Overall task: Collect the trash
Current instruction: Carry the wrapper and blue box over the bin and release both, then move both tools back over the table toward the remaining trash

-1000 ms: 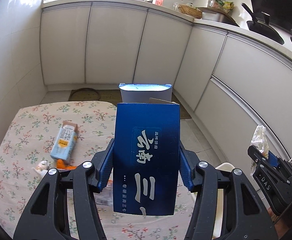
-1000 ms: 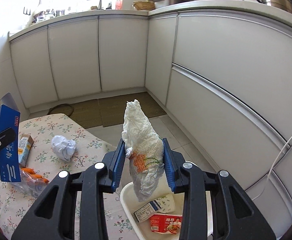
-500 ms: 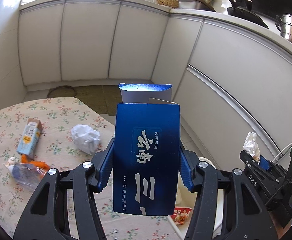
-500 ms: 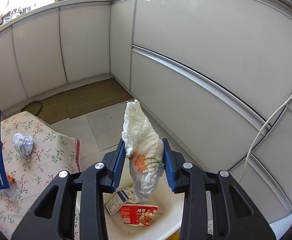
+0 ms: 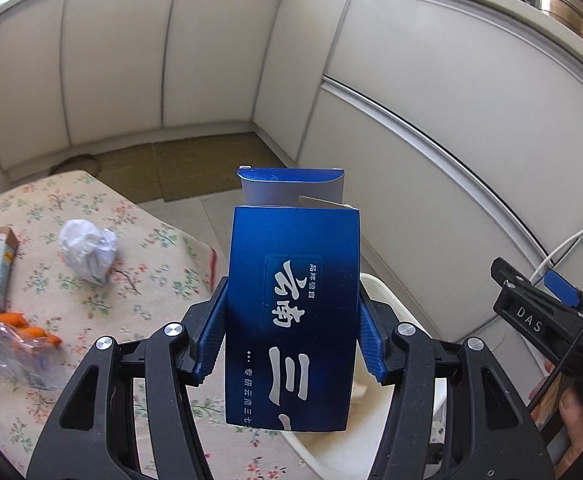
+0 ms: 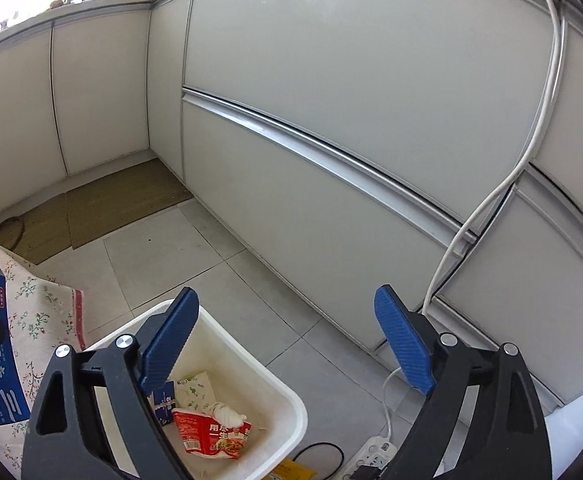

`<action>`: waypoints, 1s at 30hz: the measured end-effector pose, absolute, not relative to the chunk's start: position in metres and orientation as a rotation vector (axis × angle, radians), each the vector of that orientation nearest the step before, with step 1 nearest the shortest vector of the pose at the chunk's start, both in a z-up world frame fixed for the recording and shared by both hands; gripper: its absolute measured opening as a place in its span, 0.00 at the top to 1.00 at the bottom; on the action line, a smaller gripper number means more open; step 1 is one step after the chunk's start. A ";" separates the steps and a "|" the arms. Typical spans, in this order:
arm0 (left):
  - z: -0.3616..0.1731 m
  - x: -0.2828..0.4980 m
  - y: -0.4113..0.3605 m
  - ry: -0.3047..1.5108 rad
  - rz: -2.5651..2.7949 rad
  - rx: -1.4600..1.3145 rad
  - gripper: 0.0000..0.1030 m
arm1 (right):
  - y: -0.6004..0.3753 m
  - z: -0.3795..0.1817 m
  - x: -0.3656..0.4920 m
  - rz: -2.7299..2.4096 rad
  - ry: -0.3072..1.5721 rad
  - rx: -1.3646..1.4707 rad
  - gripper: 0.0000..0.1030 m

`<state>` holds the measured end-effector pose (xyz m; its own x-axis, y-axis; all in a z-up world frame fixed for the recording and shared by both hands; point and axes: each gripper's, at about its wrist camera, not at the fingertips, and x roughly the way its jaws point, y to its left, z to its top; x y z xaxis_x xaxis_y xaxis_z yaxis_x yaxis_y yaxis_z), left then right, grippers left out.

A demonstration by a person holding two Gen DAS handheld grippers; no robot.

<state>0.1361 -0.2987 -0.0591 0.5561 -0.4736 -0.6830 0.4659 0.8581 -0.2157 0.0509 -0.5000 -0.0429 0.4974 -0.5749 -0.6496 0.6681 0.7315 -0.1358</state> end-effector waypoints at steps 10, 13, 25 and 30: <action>-0.081 0.139 -0.326 0.874 -0.630 0.022 0.38 | -0.507 -0.047 0.048 -0.771 0.742 0.118 0.15; -0.080 0.138 -0.325 0.864 -0.612 0.024 0.27 | -0.505 -0.047 0.047 -0.776 0.739 0.101 0.15; -0.059 0.147 -0.289 0.798 -0.421 0.020 0.08 | -0.472 -0.040 0.060 -0.697 0.696 0.094 0.12; -0.053 0.155 -0.261 0.798 -0.357 -0.004 0.07 | -0.449 -0.037 0.071 -0.648 0.686 0.076 0.11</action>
<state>0.1548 -0.2613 -0.0527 0.6413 -0.3146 -0.6998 0.3117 0.9402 -0.1371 0.0712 -0.4487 -0.0375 0.5865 -0.5316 -0.6111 0.5798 0.8024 -0.1415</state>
